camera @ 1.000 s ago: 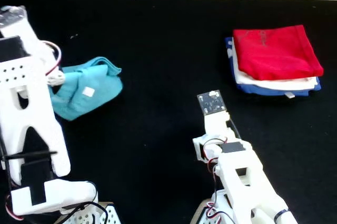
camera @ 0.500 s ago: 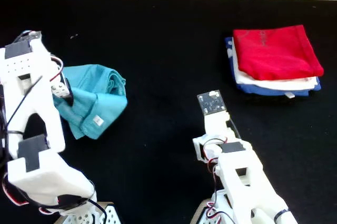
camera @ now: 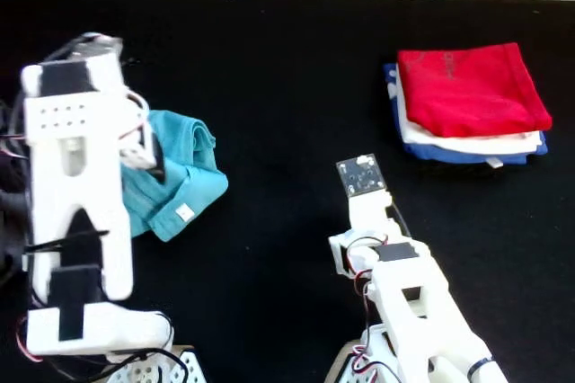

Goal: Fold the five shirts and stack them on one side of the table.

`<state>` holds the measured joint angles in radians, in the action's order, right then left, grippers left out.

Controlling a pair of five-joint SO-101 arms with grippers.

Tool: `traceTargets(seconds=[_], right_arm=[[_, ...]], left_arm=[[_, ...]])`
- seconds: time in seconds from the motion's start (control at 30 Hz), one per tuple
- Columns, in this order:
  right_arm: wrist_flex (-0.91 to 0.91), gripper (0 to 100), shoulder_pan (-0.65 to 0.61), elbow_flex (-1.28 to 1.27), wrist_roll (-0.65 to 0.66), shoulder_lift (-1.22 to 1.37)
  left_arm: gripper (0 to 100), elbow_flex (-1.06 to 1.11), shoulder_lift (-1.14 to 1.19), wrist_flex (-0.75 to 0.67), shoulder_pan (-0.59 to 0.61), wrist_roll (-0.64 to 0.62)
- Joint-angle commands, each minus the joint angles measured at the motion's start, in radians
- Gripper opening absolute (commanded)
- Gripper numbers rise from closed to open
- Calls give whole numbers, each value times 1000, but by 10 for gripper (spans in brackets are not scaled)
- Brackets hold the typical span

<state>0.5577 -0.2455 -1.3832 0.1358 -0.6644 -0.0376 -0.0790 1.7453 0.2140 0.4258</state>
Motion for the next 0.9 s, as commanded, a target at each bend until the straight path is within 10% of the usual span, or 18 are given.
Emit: traceTargets(seconds=[0.0,0.87], right_arm=[[-30,30,13,-4,-8,8],[-30,30,13,-4,-8,8]], left_arm=[[210,120,-84,15,-104,8],[210,608,-96,-591,-25,216]])
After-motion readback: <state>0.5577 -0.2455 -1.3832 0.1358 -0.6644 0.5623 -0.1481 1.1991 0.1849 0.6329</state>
